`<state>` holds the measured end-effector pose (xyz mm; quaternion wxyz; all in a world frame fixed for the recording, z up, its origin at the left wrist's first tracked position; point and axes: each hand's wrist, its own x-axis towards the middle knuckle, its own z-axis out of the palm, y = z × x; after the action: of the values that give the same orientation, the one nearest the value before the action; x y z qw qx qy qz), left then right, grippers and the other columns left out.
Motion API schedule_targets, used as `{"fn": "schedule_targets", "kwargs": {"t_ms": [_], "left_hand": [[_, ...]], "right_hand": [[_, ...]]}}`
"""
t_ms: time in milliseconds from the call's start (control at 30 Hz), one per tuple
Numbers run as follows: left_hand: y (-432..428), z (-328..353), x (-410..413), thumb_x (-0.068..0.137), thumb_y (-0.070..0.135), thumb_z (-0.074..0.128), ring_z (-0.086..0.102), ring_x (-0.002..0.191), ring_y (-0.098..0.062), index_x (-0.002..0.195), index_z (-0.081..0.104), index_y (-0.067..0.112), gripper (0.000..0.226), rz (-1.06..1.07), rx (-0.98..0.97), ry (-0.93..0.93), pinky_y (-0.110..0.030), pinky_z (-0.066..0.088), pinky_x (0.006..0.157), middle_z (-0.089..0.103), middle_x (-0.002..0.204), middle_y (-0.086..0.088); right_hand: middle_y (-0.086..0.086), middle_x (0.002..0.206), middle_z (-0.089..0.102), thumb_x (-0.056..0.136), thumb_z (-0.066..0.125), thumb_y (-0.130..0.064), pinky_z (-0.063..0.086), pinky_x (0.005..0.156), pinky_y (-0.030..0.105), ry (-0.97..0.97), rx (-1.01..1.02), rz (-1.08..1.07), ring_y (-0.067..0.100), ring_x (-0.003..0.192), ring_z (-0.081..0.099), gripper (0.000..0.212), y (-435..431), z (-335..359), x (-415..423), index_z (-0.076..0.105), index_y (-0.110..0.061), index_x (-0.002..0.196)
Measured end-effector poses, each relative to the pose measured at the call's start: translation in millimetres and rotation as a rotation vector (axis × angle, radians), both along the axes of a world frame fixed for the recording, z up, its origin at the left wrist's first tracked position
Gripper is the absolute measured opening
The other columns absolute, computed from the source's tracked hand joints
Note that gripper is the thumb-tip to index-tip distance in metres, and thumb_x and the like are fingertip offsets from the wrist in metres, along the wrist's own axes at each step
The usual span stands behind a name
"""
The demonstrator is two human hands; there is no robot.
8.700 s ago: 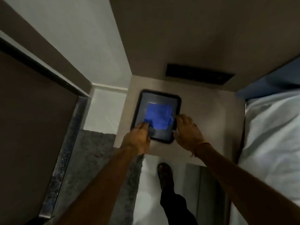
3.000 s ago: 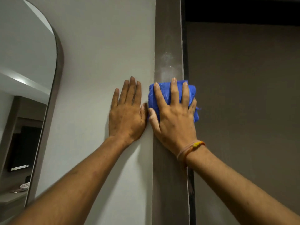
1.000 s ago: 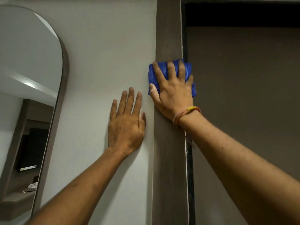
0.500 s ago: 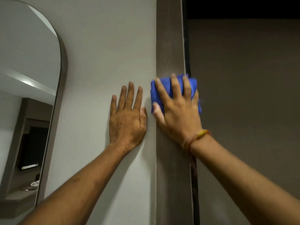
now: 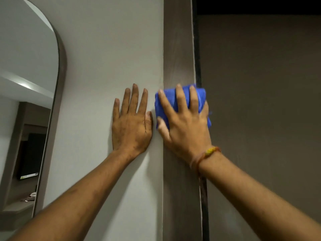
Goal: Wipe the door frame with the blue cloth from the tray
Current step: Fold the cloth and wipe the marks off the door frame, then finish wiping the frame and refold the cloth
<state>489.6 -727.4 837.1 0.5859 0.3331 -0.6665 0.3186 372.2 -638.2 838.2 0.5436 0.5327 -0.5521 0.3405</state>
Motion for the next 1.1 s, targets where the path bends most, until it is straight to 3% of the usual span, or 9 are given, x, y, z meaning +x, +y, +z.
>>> {"fn": "schedule_targets", "kwargs": {"t_ms": [167,300,467,533,633,700,800,967,1100], "left_hand": [[-1.0,-0.3,1.0,0.093,0.039,0.016,-0.008,0.146,-0.020,0.147,-0.003,0.024,0.059,0.008,0.006,-0.010,-0.044,-0.001,0.120,-0.005,0.159,-0.005],[-0.6,-4.9,1.2,0.093,0.041,0.014,-0.008,0.146,-0.020,0.147,-0.003,0.024,0.059,0.001,0.023,-0.007,-0.043,-0.002,0.120,-0.005,0.159,-0.005],[25.7,-13.2,-4.0,0.097,0.030,0.027,-0.012,0.145,-0.020,0.147,-0.002,0.019,0.059,-0.140,0.175,0.022,-0.040,-0.004,0.120,-0.009,0.159,-0.006],[56.6,-28.3,-12.8,0.096,0.025,0.035,-0.002,0.146,-0.019,0.147,0.011,0.016,0.058,-0.378,0.256,0.134,-0.038,0.003,0.121,0.002,0.159,-0.007],[113.5,-89.4,-36.1,0.088,0.036,0.040,0.050,0.123,-0.011,0.127,0.050,0.026,0.042,-0.746,0.271,0.285,-0.029,0.040,0.104,0.058,0.133,0.001],[158.6,-139.8,-62.1,0.080,0.051,0.044,0.065,0.084,0.000,0.099,0.062,0.038,0.030,-0.976,0.501,0.217,-0.028,0.054,0.077,0.073,0.090,0.016],[219.5,-201.2,-112.0,0.067,0.069,0.057,0.067,0.070,0.000,0.078,0.068,0.037,0.036,-1.292,1.098,0.002,-0.038,0.056,0.071,0.073,0.072,0.018],[308.5,-285.0,-198.0,0.082,0.024,0.062,0.062,0.064,-0.011,0.078,0.067,0.012,0.014,-1.455,1.522,-0.340,-0.036,0.054,0.066,0.071,0.069,-0.011],[393.7,-347.6,-256.1,0.086,0.006,0.057,0.056,0.042,-0.001,0.072,0.066,0.011,0.018,-1.509,1.763,-0.590,-0.013,0.046,0.041,0.064,0.046,0.006]], "right_hand": [[0.012,0.158,0.010,0.091,0.032,-0.054,0.016,0.103,0.076,-0.093,-0.035,0.032,0.041,0.144,-0.001,0.065,-5.6,53.4,8.4,0.008,-0.031,0.147],[0.012,0.159,0.007,0.087,0.032,-0.062,0.027,0.097,0.075,-0.142,-0.059,0.011,0.041,0.144,0.000,0.072,-5.4,13.4,10.9,0.005,-0.032,0.147],[0.012,0.158,0.014,0.085,0.048,-0.042,0.042,0.093,0.062,-0.194,0.059,0.101,0.040,0.143,0.008,0.069,18.1,-50.2,8.4,0.015,-0.033,0.146],[0.013,0.153,0.025,0.083,0.054,-0.034,0.045,0.093,0.058,-0.257,0.069,0.211,0.039,0.138,0.019,0.068,36.4,-79.5,-0.5,0.025,-0.031,0.144],[0.012,0.144,0.037,0.081,0.053,-0.031,0.040,0.104,0.052,-0.382,-0.008,0.336,0.036,0.130,0.032,0.063,78.2,-128.1,-30.7,0.033,-0.028,0.141],[0.009,0.144,0.036,0.081,0.048,-0.034,0.034,0.110,0.049,-0.474,-0.048,0.263,0.032,0.132,0.030,0.063,115.3,-163.2,-60.2,0.030,-0.030,0.141],[0.010,0.145,0.032,0.083,0.049,-0.037,0.031,0.113,0.042,-0.602,-0.003,0.139,0.026,0.135,0.028,0.064,186.5,-221.1,-97.1,0.028,-0.026,0.143],[0.011,0.154,0.016,0.078,0.064,-0.036,0.026,0.116,0.037,-0.841,0.234,-0.173,0.021,0.144,0.011,0.093,317.6,-318.5,-146.6,0.007,-0.011,0.148],[-0.006,0.154,-0.010,0.070,0.067,-0.048,0.004,0.115,0.023,-1.179,0.250,-0.305,0.008,0.141,-0.007,0.120,440.3,-380.9,-172.9,-0.026,-0.023,0.142]]}}
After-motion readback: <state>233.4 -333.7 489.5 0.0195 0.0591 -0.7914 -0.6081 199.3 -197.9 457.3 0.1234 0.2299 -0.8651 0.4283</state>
